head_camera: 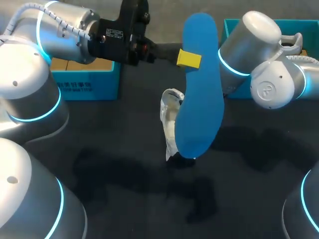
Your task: Take the shoe out of the shoebox, open the shoe tongue, remove and reinsert the insole, then place the shoe into the shoebox
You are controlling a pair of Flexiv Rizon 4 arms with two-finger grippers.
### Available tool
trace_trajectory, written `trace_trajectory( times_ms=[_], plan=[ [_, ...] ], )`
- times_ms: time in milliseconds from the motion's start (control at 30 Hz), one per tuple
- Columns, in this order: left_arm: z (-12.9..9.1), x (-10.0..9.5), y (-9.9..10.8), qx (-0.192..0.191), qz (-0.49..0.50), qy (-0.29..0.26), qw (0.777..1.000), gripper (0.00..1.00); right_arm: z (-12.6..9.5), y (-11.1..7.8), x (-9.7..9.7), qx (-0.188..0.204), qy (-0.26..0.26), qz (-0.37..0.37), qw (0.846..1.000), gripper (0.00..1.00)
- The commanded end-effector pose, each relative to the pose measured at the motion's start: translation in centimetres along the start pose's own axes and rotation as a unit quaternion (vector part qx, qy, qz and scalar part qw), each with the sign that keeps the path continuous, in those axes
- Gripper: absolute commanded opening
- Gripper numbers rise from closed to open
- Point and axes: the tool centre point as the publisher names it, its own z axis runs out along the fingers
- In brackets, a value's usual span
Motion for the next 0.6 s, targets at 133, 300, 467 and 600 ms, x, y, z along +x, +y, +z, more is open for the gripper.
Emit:
trace_trajectory(
  times_ms=[133,300,467,600],
  plan=[
    [0.0,0.0,0.1,0.000,0.000,0.000,1.000,0.00,0.0,0.1,0.0,0.002,0.011,-0.001,1.000,1.00],
    [0.0,0.0,0.1,0.000,0.000,0.000,1.000,0.00,-1.5,0.0,0.7,-0.006,0.021,0.003,1.000,1.00],
    [0.0,0.0,0.1,0.000,0.000,0.000,1.000,0.00,-3.9,-0.3,1.3,-0.011,0.028,0.010,0.999,1.00],
    [0.0,0.0,0.1,0.000,0.000,0.000,1.000,0.00,-6.0,-0.3,1.8,-0.018,0.032,0.011,0.999,1.00]
  ],
)
